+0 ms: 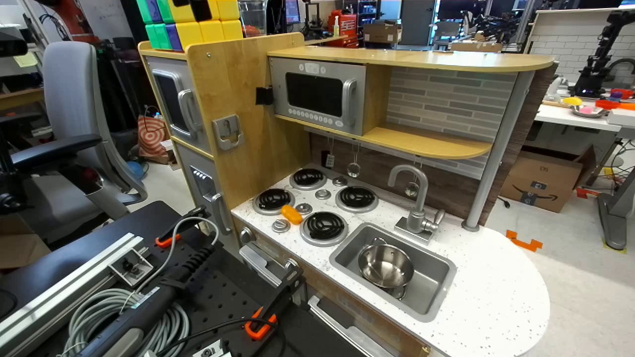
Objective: Pick up the orange object from the stove and put it inside the silver pot in the sink
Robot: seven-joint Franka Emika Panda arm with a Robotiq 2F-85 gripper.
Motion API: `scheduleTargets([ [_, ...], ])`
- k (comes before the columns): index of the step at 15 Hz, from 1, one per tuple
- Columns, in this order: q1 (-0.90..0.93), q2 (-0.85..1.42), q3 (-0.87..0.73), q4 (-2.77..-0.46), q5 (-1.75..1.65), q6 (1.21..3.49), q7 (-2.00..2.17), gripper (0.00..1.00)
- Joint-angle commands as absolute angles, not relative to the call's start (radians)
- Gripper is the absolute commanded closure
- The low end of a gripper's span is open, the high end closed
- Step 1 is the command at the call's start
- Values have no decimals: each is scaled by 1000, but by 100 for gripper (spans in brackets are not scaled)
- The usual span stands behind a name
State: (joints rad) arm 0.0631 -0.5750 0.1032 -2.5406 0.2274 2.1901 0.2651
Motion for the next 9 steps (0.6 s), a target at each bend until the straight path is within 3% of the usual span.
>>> scheduleTargets([
  [1,61,-532,163,-2567,195,2448,264,0],
  [6,-88,-304,283,-2616,-34,2827,439,0],
  [9,-279,-168,384,-2596,-269,2866,641,0],
])
